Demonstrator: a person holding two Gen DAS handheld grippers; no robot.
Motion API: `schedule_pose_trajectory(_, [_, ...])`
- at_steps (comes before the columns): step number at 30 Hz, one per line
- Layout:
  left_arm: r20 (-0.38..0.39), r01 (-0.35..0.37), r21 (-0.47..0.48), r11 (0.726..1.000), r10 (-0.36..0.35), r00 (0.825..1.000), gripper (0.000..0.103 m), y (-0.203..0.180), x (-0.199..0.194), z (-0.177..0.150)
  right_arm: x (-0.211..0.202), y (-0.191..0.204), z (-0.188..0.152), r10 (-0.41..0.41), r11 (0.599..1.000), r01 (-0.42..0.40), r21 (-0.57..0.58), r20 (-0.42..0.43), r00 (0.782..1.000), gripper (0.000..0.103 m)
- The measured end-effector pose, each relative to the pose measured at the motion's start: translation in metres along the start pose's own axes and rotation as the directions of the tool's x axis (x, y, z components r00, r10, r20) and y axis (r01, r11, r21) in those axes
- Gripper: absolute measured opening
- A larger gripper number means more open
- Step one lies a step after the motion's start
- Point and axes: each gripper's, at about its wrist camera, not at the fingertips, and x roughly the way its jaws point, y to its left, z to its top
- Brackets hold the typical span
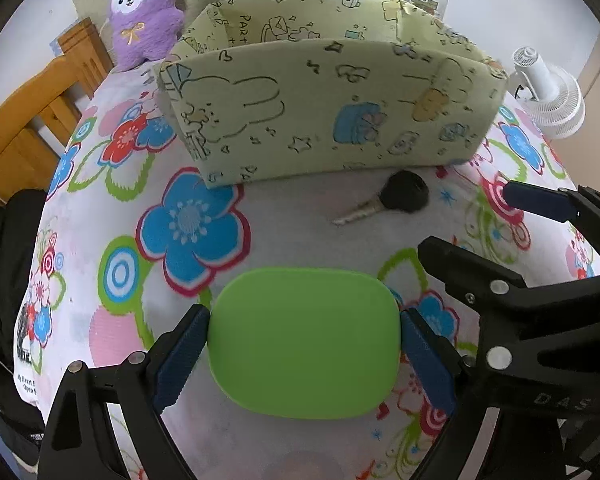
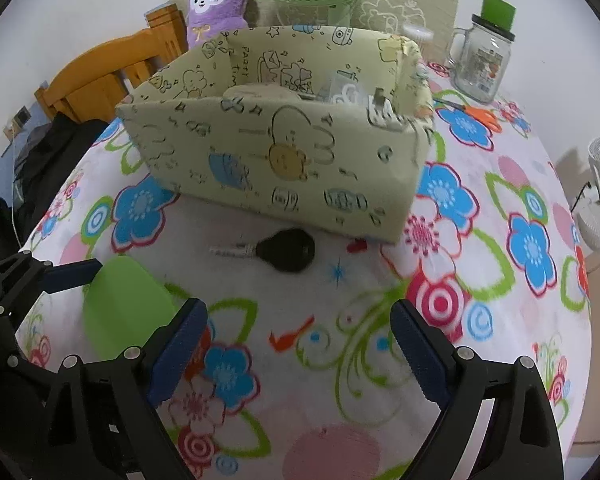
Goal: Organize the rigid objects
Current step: 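Close the right tool on the black car key's head while the left tool holds the lid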
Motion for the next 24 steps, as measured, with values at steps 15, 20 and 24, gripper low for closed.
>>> schedule_pose_trajectory(15, [-0.035,0.007,-0.001,1.000,-0.007,0.999,0.095,0.015,0.023,0.025,0.038,0.003,0.029,0.014,1.000,-0.014,-0.011,-0.021,1.000,0.079])
schedule_pose_trajectory(20, [-0.043,0.009,0.003,1.000,-0.009,0.999,0.095,0.022,0.029,0.028,0.047,0.005,0.033,0.018,1.000,-0.018,-0.009,-0.031,0.999,0.073])
schedule_pose_trajectory(24, [-0.049,0.011,0.002,1.000,-0.011,0.999,0.095,0.026,0.033,0.032,0.049,0.007,0.034,-0.005,1.000,0.004,-0.017,-0.019,1.000,0.065])
